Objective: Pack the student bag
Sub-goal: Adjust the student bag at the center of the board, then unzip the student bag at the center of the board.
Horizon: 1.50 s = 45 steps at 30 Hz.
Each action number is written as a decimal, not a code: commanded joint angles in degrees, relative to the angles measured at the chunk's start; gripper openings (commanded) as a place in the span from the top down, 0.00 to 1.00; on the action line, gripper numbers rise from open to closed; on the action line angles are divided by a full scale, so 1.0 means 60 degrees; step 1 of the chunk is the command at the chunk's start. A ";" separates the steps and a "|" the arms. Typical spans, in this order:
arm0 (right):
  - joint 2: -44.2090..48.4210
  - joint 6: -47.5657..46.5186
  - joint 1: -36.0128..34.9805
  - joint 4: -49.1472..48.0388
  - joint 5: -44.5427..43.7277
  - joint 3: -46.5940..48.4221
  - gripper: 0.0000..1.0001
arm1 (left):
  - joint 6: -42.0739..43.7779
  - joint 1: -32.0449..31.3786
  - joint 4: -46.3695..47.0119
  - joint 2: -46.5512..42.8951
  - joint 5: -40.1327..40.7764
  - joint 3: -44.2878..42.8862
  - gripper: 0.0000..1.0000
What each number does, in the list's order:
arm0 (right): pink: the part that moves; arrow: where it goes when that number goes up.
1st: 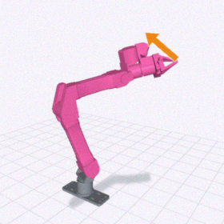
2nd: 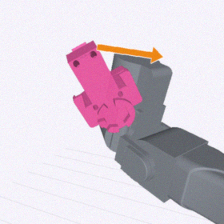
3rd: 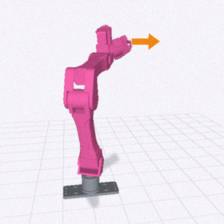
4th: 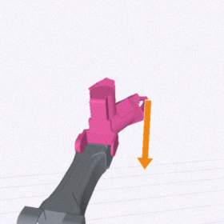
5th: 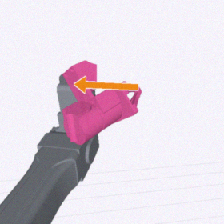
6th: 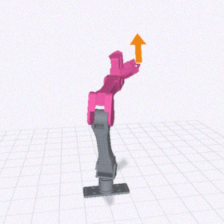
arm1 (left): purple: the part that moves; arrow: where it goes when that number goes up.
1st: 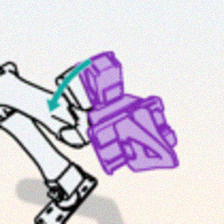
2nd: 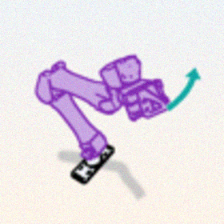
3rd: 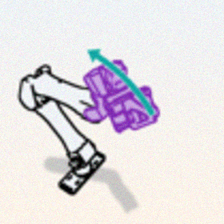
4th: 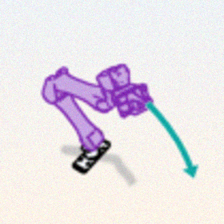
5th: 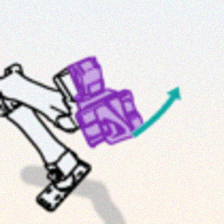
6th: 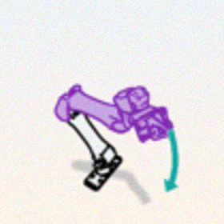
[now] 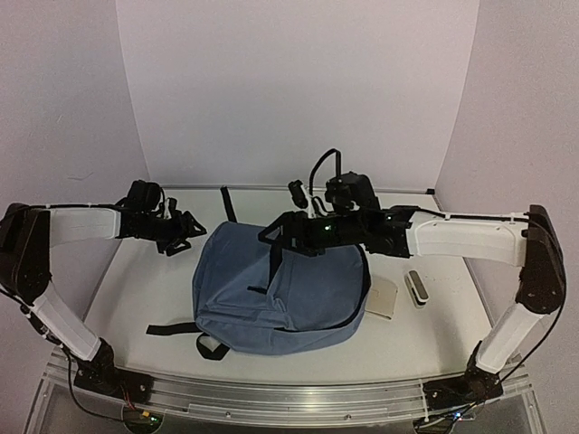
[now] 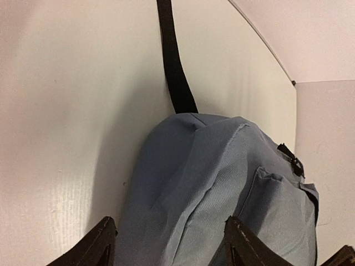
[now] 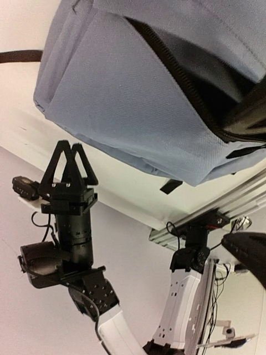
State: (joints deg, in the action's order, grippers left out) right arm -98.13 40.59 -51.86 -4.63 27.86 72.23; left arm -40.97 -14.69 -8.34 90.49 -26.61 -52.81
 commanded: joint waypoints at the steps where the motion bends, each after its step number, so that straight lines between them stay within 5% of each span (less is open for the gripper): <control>1: 0.1232 -0.1177 -0.0046 0.1454 -0.2362 0.0511 0.29 | 0.1162 -0.0086 -0.1931 -0.1651 0.1847 -0.0649 0.29; 8: 0.1973 -0.1577 -0.0043 0.3215 -0.5399 0.0487 0.14 | 0.1449 -0.2101 -0.3805 -0.3024 0.4343 -0.1656 0.20; 11: 0.1677 -0.1311 -0.0051 0.3867 -0.6064 0.0540 0.15 | 0.1030 -0.2737 -0.3979 -0.3122 0.4718 -0.1859 0.19; 32: -0.0971 -0.0388 -0.1095 0.4005 -0.5942 0.1671 0.32 | 0.0535 -0.3558 -0.3410 -0.3128 0.4472 -0.1325 0.18; 45: -0.0770 -0.0145 -0.1157 0.4021 -0.6257 0.1480 0.40 | 0.0636 -0.3799 -0.3474 -0.3090 0.4687 -0.1563 0.18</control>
State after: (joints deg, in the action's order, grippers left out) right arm -104.05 38.88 -58.54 19.70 -7.14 80.47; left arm -37.50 -37.12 -29.69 72.71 0.25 -60.99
